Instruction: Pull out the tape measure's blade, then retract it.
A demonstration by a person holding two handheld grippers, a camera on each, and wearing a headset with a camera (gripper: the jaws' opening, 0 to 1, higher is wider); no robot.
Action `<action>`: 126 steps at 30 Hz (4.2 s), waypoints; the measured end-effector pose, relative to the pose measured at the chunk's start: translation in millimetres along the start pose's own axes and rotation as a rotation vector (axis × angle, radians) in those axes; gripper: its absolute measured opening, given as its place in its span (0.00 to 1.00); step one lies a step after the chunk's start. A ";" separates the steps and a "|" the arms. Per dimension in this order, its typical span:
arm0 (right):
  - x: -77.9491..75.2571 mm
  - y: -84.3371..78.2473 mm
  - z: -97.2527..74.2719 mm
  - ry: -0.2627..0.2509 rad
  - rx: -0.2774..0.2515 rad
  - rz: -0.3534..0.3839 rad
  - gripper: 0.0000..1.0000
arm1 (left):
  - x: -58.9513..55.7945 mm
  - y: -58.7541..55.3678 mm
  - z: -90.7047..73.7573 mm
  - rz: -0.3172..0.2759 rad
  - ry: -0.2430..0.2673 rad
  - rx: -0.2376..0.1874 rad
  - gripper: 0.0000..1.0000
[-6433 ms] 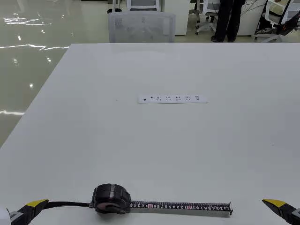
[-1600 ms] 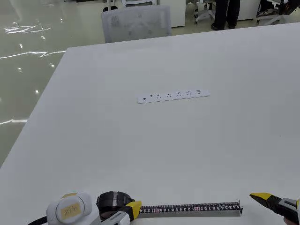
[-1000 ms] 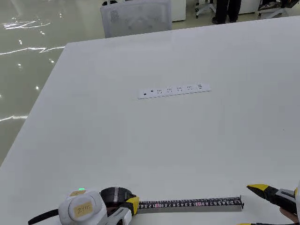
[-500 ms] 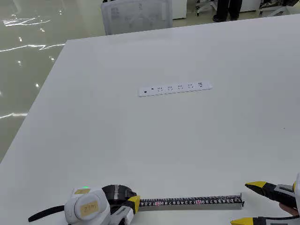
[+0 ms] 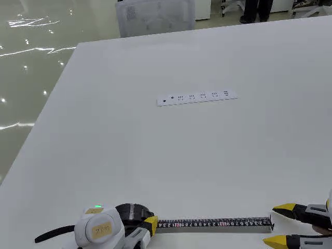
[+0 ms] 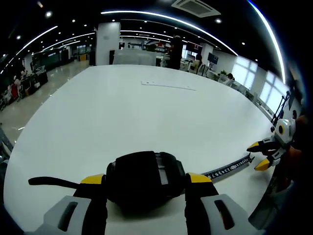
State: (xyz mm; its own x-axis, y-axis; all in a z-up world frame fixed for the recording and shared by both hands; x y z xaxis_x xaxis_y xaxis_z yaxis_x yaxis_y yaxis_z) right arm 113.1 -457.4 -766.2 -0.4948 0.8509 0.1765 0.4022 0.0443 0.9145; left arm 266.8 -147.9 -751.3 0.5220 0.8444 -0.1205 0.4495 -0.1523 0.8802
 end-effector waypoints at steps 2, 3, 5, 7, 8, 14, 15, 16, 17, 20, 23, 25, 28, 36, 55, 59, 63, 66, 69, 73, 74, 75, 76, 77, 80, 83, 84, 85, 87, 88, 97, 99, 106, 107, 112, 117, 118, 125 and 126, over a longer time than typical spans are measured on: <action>-0.2 0.4 1.7 0.013 0.003 -0.011 0.44 | 0.0 -0.1 0.1 0.001 0.000 0.000 0.61; -0.1 1.3 2.6 0.020 -0.003 -0.015 0.41 | -0.2 -0.1 0.1 0.001 0.000 0.001 0.61; -1.4 1.4 4.8 0.033 -0.007 -0.008 0.39 | -0.3 -0.1 0.0 0.003 0.000 0.001 0.61; -0.9 1.2 6.3 0.048 -0.009 -0.007 0.36 | -0.2 0.0 0.0 0.003 0.000 0.002 0.61; -1.1 0.9 7.4 0.047 -0.007 -0.002 0.35 | -0.2 0.0 0.0 0.003 0.000 0.002 0.61; -3.4 -2.2 10.3 0.054 0.017 0.028 0.33 | -0.2 0.1 0.2 0.003 -0.002 0.003 0.61; -4.2 -1.6 10.7 0.048 0.015 0.044 0.34 | -0.2 0.1 0.3 0.003 -0.002 0.002 0.61; -3.7 -0.5 11.1 0.052 0.014 0.052 0.34 | -0.2 0.1 0.3 0.002 -0.002 0.002 0.61; -4.8 0.3 11.9 0.051 0.015 0.066 0.33 | -0.2 0.0 0.3 0.002 -0.003 0.001 0.61; -8.8 0.3 10.9 0.061 0.014 0.074 0.29 | -0.1 0.0 0.2 0.002 -0.003 0.001 0.61; -11.3 1.7 11.1 0.086 0.014 0.107 0.25 | -0.2 0.0 0.2 0.003 -0.004 -0.001 0.61; -13.0 2.6 11.5 0.103 0.009 0.159 0.23 | -0.2 -0.1 0.4 0.005 -0.005 0.001 0.61; -14.1 2.7 11.8 0.143 0.004 0.239 0.22 | -0.4 -0.1 0.5 0.007 -0.006 0.000 0.61; -22.5 1.1 13.0 0.213 0.008 0.318 0.16 | -0.5 -0.4 0.6 0.013 -0.007 0.002 0.61; -12.1 -2.5 11.4 0.238 0.004 0.230 0.15 | -0.2 -0.3 1.2 0.021 -0.009 0.000 0.61; -9.6 -1.3 9.4 0.225 -0.034 0.133 0.15 | -0.1 -0.3 1.2 0.019 -0.009 0.000 0.61; -7.5 -1.0 8.1 0.197 -0.067 -0.039 0.14 | 0.0 -0.3 1.0 0.019 -0.009 -0.002 0.62; -3.5 -2.1 6.5 0.169 -0.085 -0.105 0.13 | -0.1 -0.3 1.0 0.017 -0.009 -0.004 0.62; 0.0 -3.5 5.8 0.147 -0.103 -0.180 0.13 | -0.1 -0.3 1.0 0.016 -0.010 -0.004 0.62; 2.0 -2.9 6.2 0.129 -0.097 -0.227 0.13 | -0.3 -0.3 0.8 0.014 -0.010 -0.006 0.62; 4.0 -2.1 7.4 0.124 -0.098 -0.236 0.13 | -0.3 -0.3 0.8 0.013 -0.010 -0.006 0.62; 4.6 -2.1 7.9 0.119 -0.098 -0.240 0.13 | -0.4 -0.3 0.7 0.013 -0.009 -0.006 0.62; 3.7 -1.5 7.8 0.117 -0.099 -0.238 0.13 | -0.4 -0.2 0.7 0.013 -0.008 -0.005 0.62; 3.5 -1.2 8.0 0.113 -0.100 -0.240 0.13 | -0.5 -0.2 0.7 0.010 -0.008 -0.003 0.62; 2.5 -0.2 8.1 0.109 -0.101 -0.228 0.13 | -0.7 -0.2 0.6 0.004 -0.007 -0.001 0.62; 1.9 0.9 8.5 0.112 -0.095 -0.228 0.13 | -0.5 -1.0 1.5 -0.005 -0.003 0.003 0.63; 1.5 1.0 8.4 0.113 -0.093 -0.228 0.13 | -0.6 -1.0 1.7 -0.005 -0.002 0.005 0.63; 1.2 1.3 8.5 0.113 -0.092 -0.226 0.13 | -0.8 -1.0 1.7 -0.003 -0.001 0.006 0.63; 0.5 1.7 8.7 0.111 -0.090 -0.229 0.13 | -0.8 -0.8 1.8 0.002 0.000 0.012 0.63; 0.4 1.3 8.3 0.110 -0.090 -0.226 0.13 | -0.7 -0.8 1.8 0.001 -0.001 0.013 0.62; -2.0 3.9 7.2 0.111 -0.105 -0.196 0.13 | -0.3 -0.7 1.4 0.006 -0.001 0.029 0.61; 0.2 6.1 8.3 0.133 -0.119 -0.177 0.13 | 0.1 -0.5 1.5 0.005 0.000 0.033 0.60; 2.4 11.5 21.9 0.166 -0.126 -0.171 0.13 | 0.5 -0.4 1.1 -0.002 -0.003 0.033 0.60; 4.0 12.6 24.7 0.174 -0.128 -0.167 0.13 | 0.5 -0.6 1.1 -0.004 -0.005 0.033 0.60; 11.7 16.2 35.9 0.189 -0.144 -0.156 0.13 | 0.6 -0.6 1.1 -0.007 -0.007 0.036 0.60; 12.9 16.7 41.3 0.195 -0.157 -0.131 0.13 | 1.8 -0.3 0.6 -0.033 -0.007 0.038 0.60; 12.7 16.1 42.0 0.197 -0.159 -0.128 0.13 | 2.0 -0.2 0.6 -0.034 -0.008 0.039 0.59; 16.3 18.6 53.4 0.224 -0.174 -0.107 0.13 | 3.3 -0.3 0.2 -0.055 -0.015 0.036 0.59; 16.7 19.6 55.6 0.228 -0.175 -0.107 0.13 | 3.4 -0.3 0.2 -0.056 -0.016 0.037 0.59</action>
State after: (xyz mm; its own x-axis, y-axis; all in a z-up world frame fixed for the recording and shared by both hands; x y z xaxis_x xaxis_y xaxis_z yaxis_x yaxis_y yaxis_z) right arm 155.6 -413.1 -765.5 -0.6956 0.7057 0.1345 0.2095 0.0202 0.9776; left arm 268.6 -145.1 -752.1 0.5065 0.8439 -0.1770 0.5049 -0.1239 0.8542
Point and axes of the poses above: the centre of the closed fingertips' face, and the gripper's own axes: z roughly forward along the fingers, x roughly to its left, y roughly out of its top, the point moved 6 cm from there along -z, roughly backward along the fingers, and after that the axes turned 14 degrees about -x, right-handed, at the moved point
